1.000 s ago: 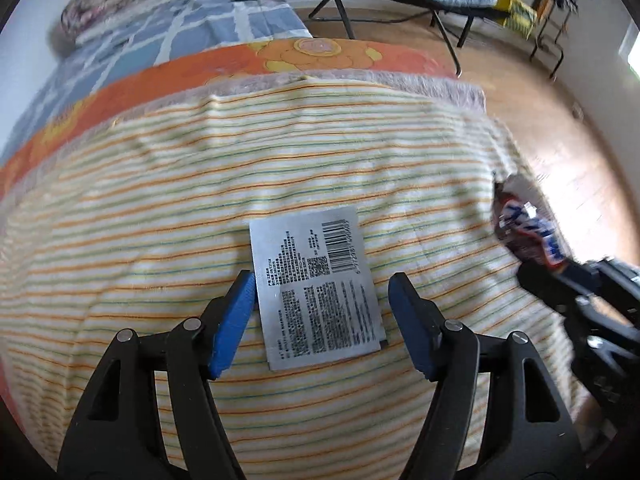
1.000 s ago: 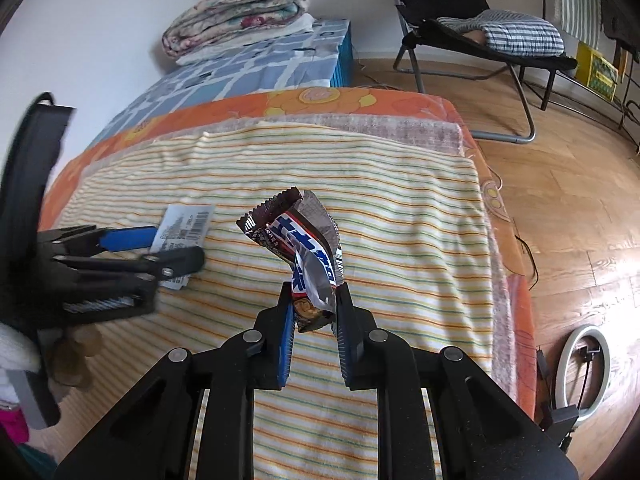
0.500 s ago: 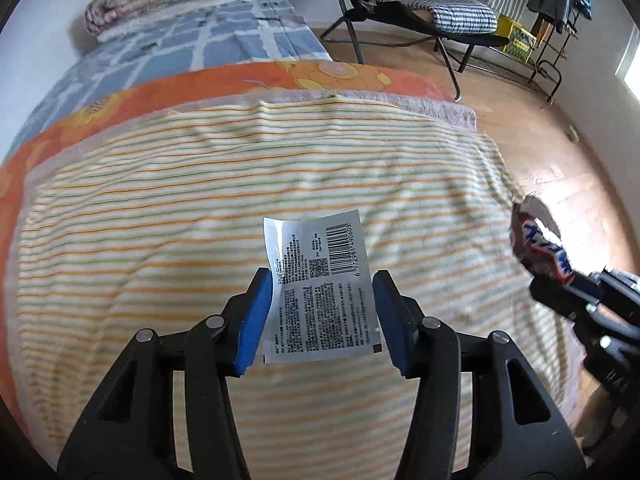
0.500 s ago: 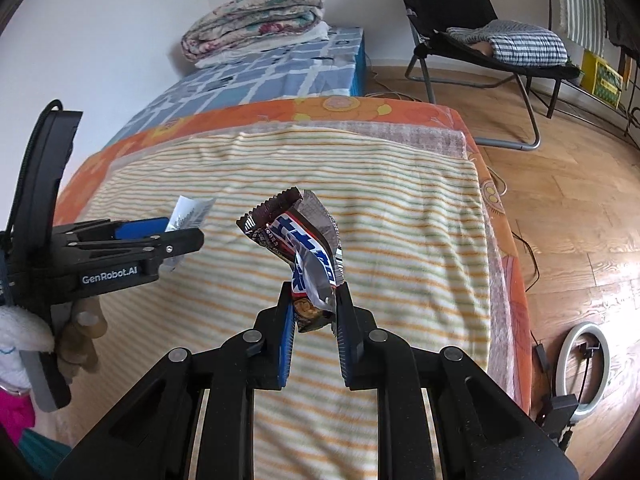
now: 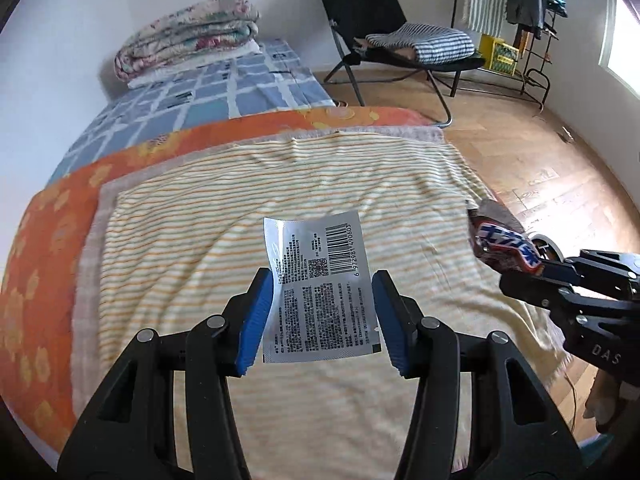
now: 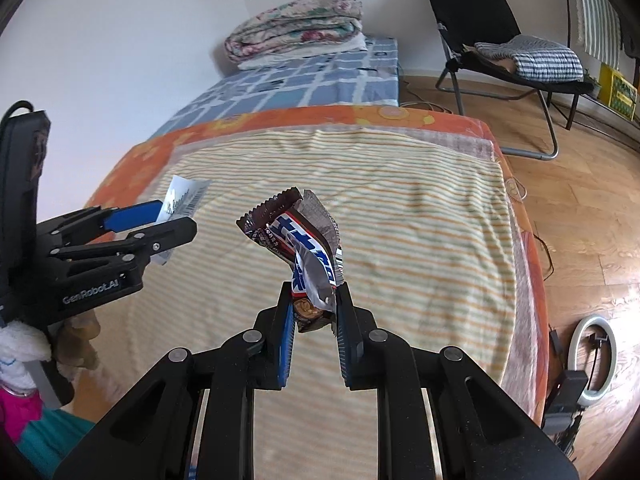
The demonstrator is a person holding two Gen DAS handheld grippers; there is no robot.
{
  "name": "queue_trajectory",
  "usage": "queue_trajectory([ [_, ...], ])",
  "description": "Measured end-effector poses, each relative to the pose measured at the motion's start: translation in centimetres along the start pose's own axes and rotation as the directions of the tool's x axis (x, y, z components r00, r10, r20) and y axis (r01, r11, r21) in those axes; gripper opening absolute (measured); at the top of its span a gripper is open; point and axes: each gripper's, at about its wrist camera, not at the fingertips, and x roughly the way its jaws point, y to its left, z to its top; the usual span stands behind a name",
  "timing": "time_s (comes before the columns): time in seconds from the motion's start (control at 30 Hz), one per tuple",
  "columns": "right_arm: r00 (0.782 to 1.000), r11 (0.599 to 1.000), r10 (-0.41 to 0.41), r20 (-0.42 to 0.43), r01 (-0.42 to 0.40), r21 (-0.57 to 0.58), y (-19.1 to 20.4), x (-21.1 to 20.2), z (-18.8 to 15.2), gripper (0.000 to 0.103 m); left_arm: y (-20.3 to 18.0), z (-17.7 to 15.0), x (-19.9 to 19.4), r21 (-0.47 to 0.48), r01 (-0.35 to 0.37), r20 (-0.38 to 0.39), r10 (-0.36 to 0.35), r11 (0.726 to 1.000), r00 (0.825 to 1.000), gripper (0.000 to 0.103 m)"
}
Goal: Collect trash
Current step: 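Carry the label and wrapper over the blue basket with both tools, then open both tools to drop the label and wrapper into the basket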
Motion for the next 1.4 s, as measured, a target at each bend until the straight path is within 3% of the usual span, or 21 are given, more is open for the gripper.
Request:
queue_trajectory([
  [0.3,0.998,0.998,0.057,-0.029,-0.058,-0.02,4.7,-3.6,-4.4,0.017,0.1,-5.9,-7.0,0.026,0.0,0.01,0.0,1.0,1.0,0.052],
  [0.53,0.992,0.995,0.095,-0.083,-0.098,-0.027,7.8,-4.9,-9.5,0.017,0.4,-12.0,-9.7,0.015,0.008,-0.038,-0.007,1.0,0.999,0.052],
  [0.97,0.971,0.991,0.111,-0.212,-0.123,-0.044,10.8,-4.4,-17.5,0.017,0.6,-21.3,-10.6,-0.06,0.057,-0.151,-0.065,0.997,0.986,0.053],
  [1.4,0.957,0.99,0.114,-0.268,-0.133,-0.053,12.2,-3.3,-19.9,0.018,0.5,-24.1,-10.3,-0.07,0.067,-0.204,-0.08,0.995,0.976,0.059],
])
